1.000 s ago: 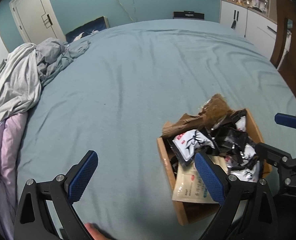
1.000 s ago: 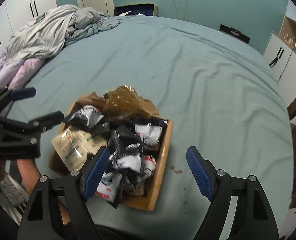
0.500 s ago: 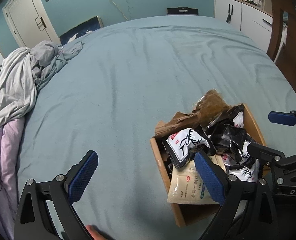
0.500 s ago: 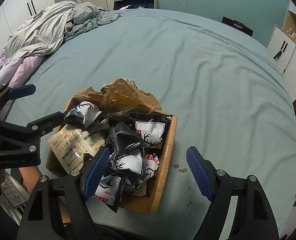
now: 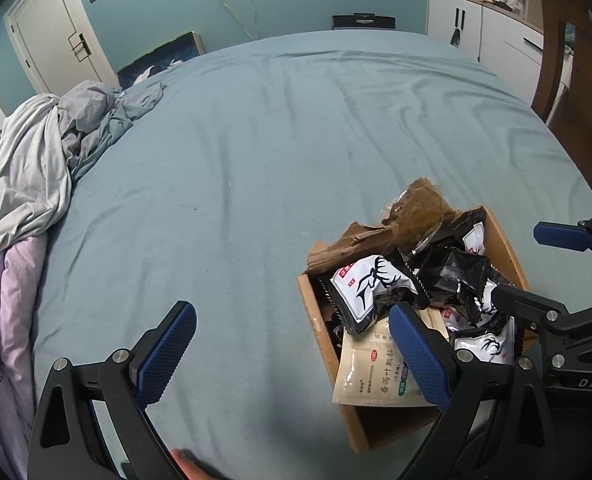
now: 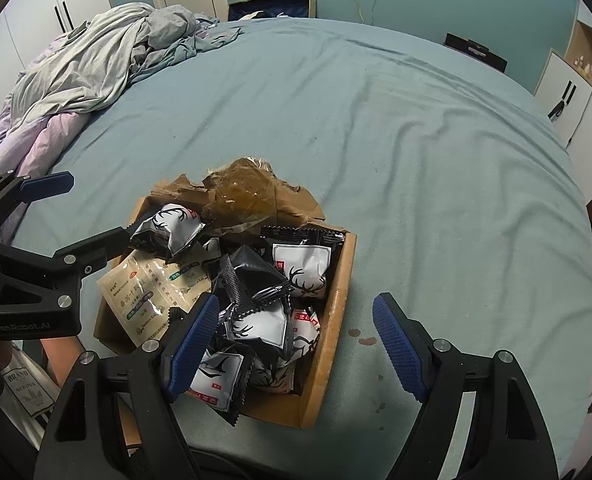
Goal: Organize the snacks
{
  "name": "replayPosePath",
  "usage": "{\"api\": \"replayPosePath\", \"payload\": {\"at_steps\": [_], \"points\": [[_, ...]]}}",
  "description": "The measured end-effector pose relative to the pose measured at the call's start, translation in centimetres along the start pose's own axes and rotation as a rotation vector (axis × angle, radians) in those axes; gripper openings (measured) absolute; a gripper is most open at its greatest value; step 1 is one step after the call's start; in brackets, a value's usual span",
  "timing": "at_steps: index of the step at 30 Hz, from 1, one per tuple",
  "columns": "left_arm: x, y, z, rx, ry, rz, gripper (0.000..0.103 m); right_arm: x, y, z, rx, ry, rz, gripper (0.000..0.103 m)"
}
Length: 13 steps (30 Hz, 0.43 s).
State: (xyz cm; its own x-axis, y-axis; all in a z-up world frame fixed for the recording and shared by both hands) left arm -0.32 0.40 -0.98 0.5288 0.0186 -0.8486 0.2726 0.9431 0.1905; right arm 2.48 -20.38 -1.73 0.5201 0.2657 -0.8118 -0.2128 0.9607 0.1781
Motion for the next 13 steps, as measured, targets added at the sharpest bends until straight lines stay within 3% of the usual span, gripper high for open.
{"api": "replayPosePath", "payload": {"at_steps": [13], "points": [[-0.43,-0.42,-0.02,0.016,-0.019,-0.007,0.099,0.05,-0.29,0.05,0.008,0.009,-0.002,0.079]]}}
Point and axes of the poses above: each gripper's, at about its wrist camera, not at the fingertips, and x roughly the way its jaws point, y to its left, z to its top, the point moved 1 cm from there along x, roughly the way its jaws point, and after that the axes turned 6 degrees about x, right-handed, at the moved point
